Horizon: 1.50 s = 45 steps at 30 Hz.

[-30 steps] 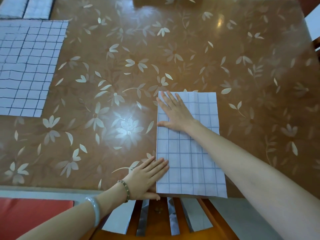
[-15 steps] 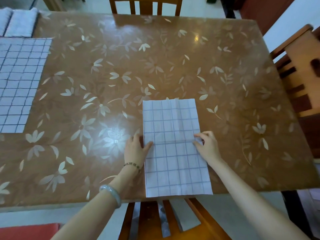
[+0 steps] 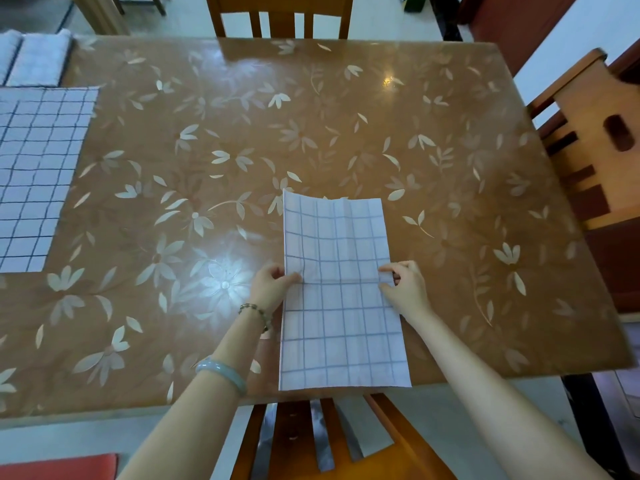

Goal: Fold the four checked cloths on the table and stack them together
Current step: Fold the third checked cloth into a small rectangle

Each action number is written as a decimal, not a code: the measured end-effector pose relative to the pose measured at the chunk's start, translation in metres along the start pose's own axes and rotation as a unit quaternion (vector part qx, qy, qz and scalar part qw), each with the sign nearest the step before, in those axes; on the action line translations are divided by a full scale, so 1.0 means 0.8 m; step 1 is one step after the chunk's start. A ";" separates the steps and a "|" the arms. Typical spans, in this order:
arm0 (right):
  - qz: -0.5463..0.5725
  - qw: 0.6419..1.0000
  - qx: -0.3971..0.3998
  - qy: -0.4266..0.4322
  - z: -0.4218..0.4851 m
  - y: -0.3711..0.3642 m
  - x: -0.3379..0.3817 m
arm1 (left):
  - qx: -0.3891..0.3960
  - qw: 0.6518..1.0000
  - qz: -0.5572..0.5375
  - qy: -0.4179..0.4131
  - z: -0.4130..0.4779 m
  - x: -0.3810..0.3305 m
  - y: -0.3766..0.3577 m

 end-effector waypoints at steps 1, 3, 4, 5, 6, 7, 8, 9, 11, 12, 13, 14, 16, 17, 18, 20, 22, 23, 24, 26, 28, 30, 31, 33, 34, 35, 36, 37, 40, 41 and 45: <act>0.031 0.999 -0.002 -0.017 -0.001 0.003 -0.001 | 0.020 0.997 -0.073 0.034 -0.002 0.009 -0.004; 0.113 0.992 -0.002 -0.058 -0.005 0.005 -0.003 | 0.066 0.971 -0.199 0.116 -0.017 0.021 -0.018; 0.153 0.985 0.003 -0.080 -0.007 0.004 -0.004 | 0.085 0.955 -0.247 0.140 -0.025 0.021 -0.025; 0.188 0.977 0.012 -0.100 -0.009 0.002 -0.005 | 0.102 0.939 -0.289 0.153 -0.030 0.019 -0.030; 0.217 0.969 0.023 -0.117 -0.012 0.001 -0.005 | 0.124 0.922 -0.328 0.165 -0.037 0.013 -0.038; 0.238 0.962 0.032 -0.132 -0.013 0.000 -0.004 | 0.151 0.904 -0.361 0.171 -0.042 0.009 -0.046; 0.253 0.956 0.038 -0.141 -0.013 -0.001 -0.004 | 0.177 0.889 -0.386 0.172 -0.047 0.003 -0.052; 0.263 0.952 0.045 -0.147 -0.012 -0.002 -0.004 | 0.193 0.882 -0.396 0.169 -0.049 0.000 -0.057; 0.284 0.943 0.064 -0.160 -0.010 -0.005 -0.005 | 0.217 0.886 -0.375 0.166 -0.055 -0.004 -0.063; 0.298 0.937 0.075 -0.169 -0.010 -0.008 -0.006 | 0.229 0.888 -0.358 0.176 -0.060 -0.003 -0.067; 0.314 0.929 0.085 -0.178 -0.010 -0.010 -0.009 | 0.238 0.887 -0.346 0.192 -0.063 0.001 -0.070; 0.332 0.921 0.094 -0.182 -0.009 -0.011 -0.010 | 0.246 0.883 -0.343 0.204 -0.066 0.001 -0.071; 0.372 0.901 0.126 -0.184 -0.011 -0.014 -0.009 | 0.248 0.877 -0.354 0.210 -0.067 -0.002 -0.068; 0.391 0.889 0.150 -0.185 -0.014 -0.018 -0.006 | 0.248 0.878 -0.353 0.208 -0.067 -0.003 -0.064; 0.399 0.883 0.171 -0.179 -0.016 -0.020 -0.002 | 0.249 0.881 -0.345 0.208 -0.066 -0.003 -0.061; 0.393 0.886 0.191 -0.153 -0.019 -0.021 0.008 | 0.244 0.890 -0.327 0.203 -0.064 -0.002 -0.051; 0.367 0.902 0.187 -0.127 -0.018 -0.018 0.016 | 0.219 0.911 -0.302 0.173 -0.054 -0.003 -0.034; 0.337 0.917 0.179 -0.112 -0.017 -0.015 0.020 | 0.193 0.929 -0.280 0.143 -0.045 -0.004 -0.020; 0.305 0.932 0.169 -0.094 -0.017 -0.011 0.023 | 0.163 0.946 -0.260 0.108 -0.036 -0.006 -0.006; 0.261 0.954 0.136 -0.062 -0.016 0.002 0.031 | 0.110 0.962 -0.248 0.036 -0.026 -0.015 0.021; 0.245 0.963 0.102 -0.043 -0.016 0.017 0.039 | 0.053 0.972 -0.227 -0.016 -0.023 -0.022 0.050; 0.244 0.965 0.088 -0.028 -0.018 0.026 0.051 | 0.000 0.986 -0.156 -0.061 -0.027 -0.030 0.076; 0.239 0.967 0.085 -0.021 -0.018 0.030 0.057 | -0.014 0.989 -0.125 -0.080 -0.029 -0.037 0.083; 0.225 0.971 0.083 -0.006 -0.021 0.034 0.071 | -0.020 0.989 -0.076 -0.122 -0.036 -0.054 0.091; 0.217 0.973 0.081 0.001 -0.023 0.037 0.078 | -0.020 0.989 -0.041 -0.144 -0.041 -0.066 0.093; 0.207 0.975 0.076 0.012 -0.025 0.042 0.088 | -0.022 0.986 -0.004 -0.165 -0.047 -0.076 0.096; 0.196 0.978 0.065 0.021 -0.027 0.047 0.095 | -0.025 0.982 0.030 -0.184 -0.052 -0.085 0.098; 0.189 0.980 0.055 0.031 -0.028 0.052 0.103 | -0.027 0.978 0.052 -0.201 -0.057 -0.093 0.099; 0.164 0.984 0.017 0.060 -0.033 0.069 0.125 | -0.047 0.968 0.094 -0.230 -0.072 -0.113 0.107; 0.150 0.986 0.001 0.075 -0.035 0.076 0.134 | -0.053 0.965 0.102 -0.234 -0.076 -0.118 0.110; 0.126 0.984 -0.028 0.122 -0.048 0.098 0.162 | -0.080 0.951 0.140 -0.264 -0.091 -0.144 0.125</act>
Point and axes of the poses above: each hand's wrist, its own z-axis towards the middle knuckle, its own y-axis out of the back of the hand, x = y × z, the point moved 10 cm from there along z, towards the middle knuckle, and after that the axes turned 5 degrees about -y, right-handed, at the moved point
